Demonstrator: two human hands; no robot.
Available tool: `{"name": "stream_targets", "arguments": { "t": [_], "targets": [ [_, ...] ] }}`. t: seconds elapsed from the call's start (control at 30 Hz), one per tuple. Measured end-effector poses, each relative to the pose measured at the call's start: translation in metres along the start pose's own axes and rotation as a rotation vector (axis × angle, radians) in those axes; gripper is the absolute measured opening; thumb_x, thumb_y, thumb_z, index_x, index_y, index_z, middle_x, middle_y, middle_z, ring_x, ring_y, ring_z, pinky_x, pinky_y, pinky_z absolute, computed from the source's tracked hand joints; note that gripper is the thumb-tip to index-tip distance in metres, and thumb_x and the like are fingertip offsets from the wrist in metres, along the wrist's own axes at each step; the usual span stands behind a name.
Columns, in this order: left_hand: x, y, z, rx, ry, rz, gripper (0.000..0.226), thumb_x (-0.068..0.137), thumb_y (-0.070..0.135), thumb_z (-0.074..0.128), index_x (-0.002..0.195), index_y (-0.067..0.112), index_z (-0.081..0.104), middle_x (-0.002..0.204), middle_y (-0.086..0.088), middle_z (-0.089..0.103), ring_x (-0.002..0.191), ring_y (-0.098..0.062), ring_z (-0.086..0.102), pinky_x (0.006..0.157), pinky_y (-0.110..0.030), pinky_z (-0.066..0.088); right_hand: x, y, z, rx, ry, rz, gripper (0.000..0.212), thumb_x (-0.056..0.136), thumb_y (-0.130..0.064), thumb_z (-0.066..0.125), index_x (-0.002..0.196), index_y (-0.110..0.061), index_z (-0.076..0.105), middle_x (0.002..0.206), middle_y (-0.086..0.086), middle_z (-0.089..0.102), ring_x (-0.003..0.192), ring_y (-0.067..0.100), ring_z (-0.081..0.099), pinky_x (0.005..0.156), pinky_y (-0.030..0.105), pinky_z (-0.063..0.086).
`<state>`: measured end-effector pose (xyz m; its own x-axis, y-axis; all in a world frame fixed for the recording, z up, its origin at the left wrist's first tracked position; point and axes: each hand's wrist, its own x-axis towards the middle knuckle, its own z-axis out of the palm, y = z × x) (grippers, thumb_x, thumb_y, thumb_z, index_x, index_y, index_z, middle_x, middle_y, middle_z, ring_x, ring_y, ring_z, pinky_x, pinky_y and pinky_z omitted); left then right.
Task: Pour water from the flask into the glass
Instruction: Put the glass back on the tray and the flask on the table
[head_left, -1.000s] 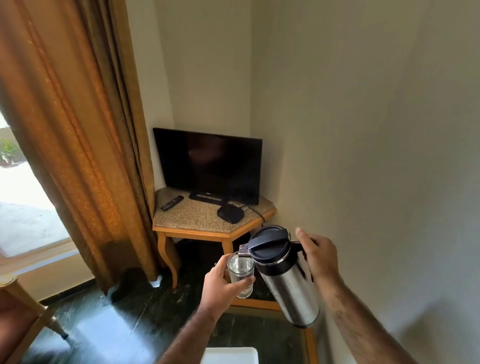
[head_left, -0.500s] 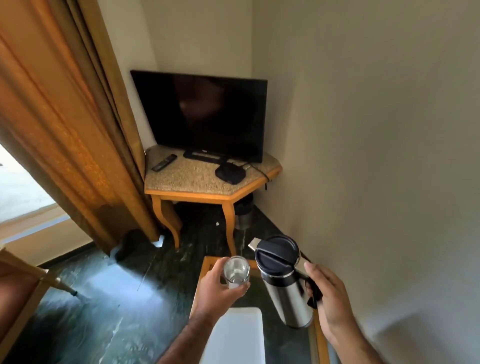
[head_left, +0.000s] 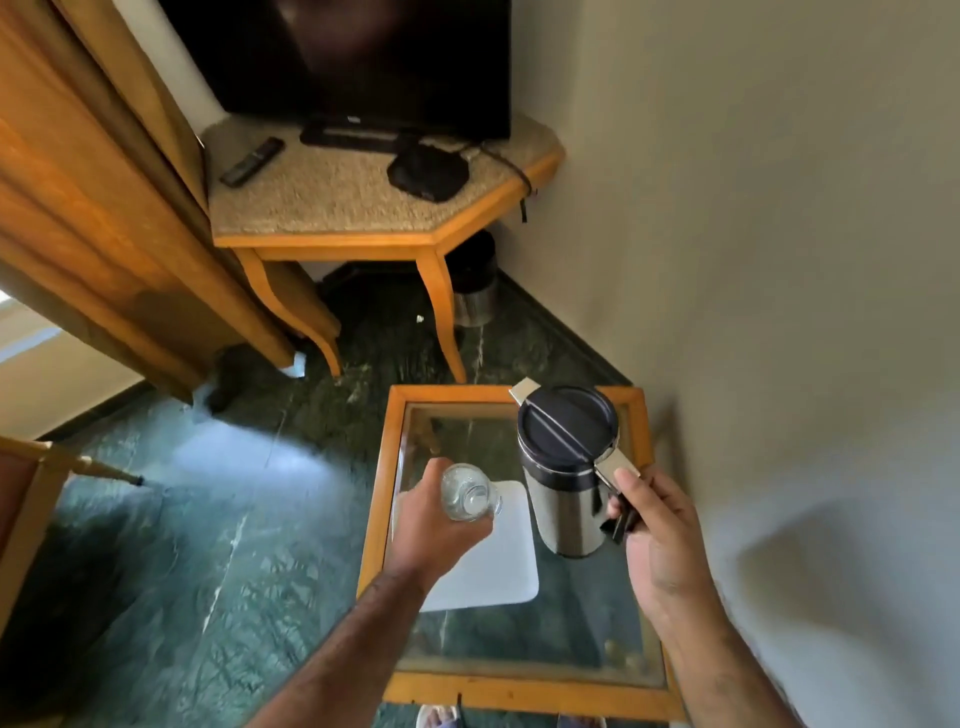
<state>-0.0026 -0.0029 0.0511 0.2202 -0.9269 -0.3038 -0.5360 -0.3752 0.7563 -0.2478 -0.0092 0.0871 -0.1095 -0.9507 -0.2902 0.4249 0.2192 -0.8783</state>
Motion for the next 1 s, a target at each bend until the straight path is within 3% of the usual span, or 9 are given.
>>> {"name": "stream_targets", "arguments": {
  "t": [0.13, 0.3, 0.47, 0.63, 0.7, 0.83, 1.0],
  "targets": [
    [0.004, -0.037, 0.025, 0.049, -0.052, -0.026, 0.063, 0.062, 0.028, 0.096, 0.112, 0.033, 0.058, 0.097, 0.022, 0.065, 0.087, -0.003, 0.065, 0.056, -0.008, 0.049, 0.002, 0.034, -0.015, 0.026, 0.006, -0.004, 0.029, 0.079, -0.035, 0.081, 0.065, -0.024, 0.059, 0.064, -0.005, 0.058, 0.062, 0.013, 0.053, 0.072, 0.035, 0.037],
    [0.013, -0.088, 0.065, 0.120, -0.096, -0.019, 0.068, 0.064, 0.028, 0.098, 0.115, 0.033, 0.054, 0.107, 0.012, 0.066, 0.097, -0.013, 0.062, 0.071, -0.012, 0.045, 0.008, 0.078, -0.046, 0.059, 0.041, -0.031, 0.019, 0.081, -0.033, 0.077, 0.070, -0.024, 0.065, 0.069, -0.007, 0.064, 0.064, 0.010, 0.054, 0.071, 0.032, 0.037],
    [0.028, -0.122, 0.092, 0.188, -0.108, -0.002, 0.067, 0.065, 0.028, 0.097, 0.113, 0.035, 0.050, 0.106, 0.011, 0.065, 0.094, -0.014, 0.061, 0.068, -0.007, 0.038, 0.018, 0.111, -0.071, 0.075, 0.072, -0.082, 0.019, 0.084, -0.028, 0.074, 0.069, -0.025, 0.064, 0.066, -0.005, 0.061, 0.064, 0.012, 0.053, 0.070, 0.031, 0.038],
    [0.037, -0.149, 0.118, 0.249, -0.127, 0.014, 0.069, 0.066, 0.026, 0.097, 0.120, 0.024, 0.054, 0.112, 0.008, 0.065, 0.100, -0.019, 0.061, 0.080, -0.026, 0.047, 0.027, 0.140, -0.092, 0.114, 0.094, -0.077, 0.014, 0.089, -0.019, 0.070, 0.079, -0.016, 0.061, 0.070, -0.005, 0.064, 0.065, 0.010, 0.055, 0.069, 0.027, 0.042],
    [0.038, -0.155, 0.124, 0.256, -0.117, 0.023, 0.068, 0.066, 0.024, 0.097, 0.119, 0.021, 0.055, 0.111, 0.008, 0.064, 0.099, -0.019, 0.061, 0.081, -0.027, 0.046, 0.029, 0.146, -0.096, 0.138, 0.100, -0.075, 0.019, 0.086, -0.024, 0.073, 0.080, -0.014, 0.057, 0.071, -0.004, 0.062, 0.065, 0.011, 0.055, 0.068, 0.023, 0.045],
    [0.040, -0.161, 0.135, 0.254, -0.094, 0.009, 0.068, 0.068, 0.023, 0.097, 0.121, 0.021, 0.056, 0.112, 0.010, 0.063, 0.100, -0.018, 0.059, 0.084, -0.028, 0.047, 0.027, 0.158, -0.104, 0.172, 0.091, -0.064, 0.009, 0.092, -0.014, 0.063, 0.083, -0.014, 0.059, 0.075, -0.005, 0.065, 0.066, 0.010, 0.055, 0.067, 0.020, 0.048],
    [0.044, -0.158, 0.142, 0.256, -0.086, 0.005, 0.068, 0.068, 0.023, 0.097, 0.123, 0.019, 0.057, 0.113, 0.009, 0.063, 0.100, -0.017, 0.059, 0.084, -0.028, 0.047, 0.026, 0.162, -0.108, 0.159, 0.064, -0.060, 0.024, 0.082, -0.026, 0.072, 0.082, -0.010, 0.055, 0.074, -0.007, 0.066, 0.067, 0.010, 0.055, 0.067, 0.021, 0.048]
  ]
}}
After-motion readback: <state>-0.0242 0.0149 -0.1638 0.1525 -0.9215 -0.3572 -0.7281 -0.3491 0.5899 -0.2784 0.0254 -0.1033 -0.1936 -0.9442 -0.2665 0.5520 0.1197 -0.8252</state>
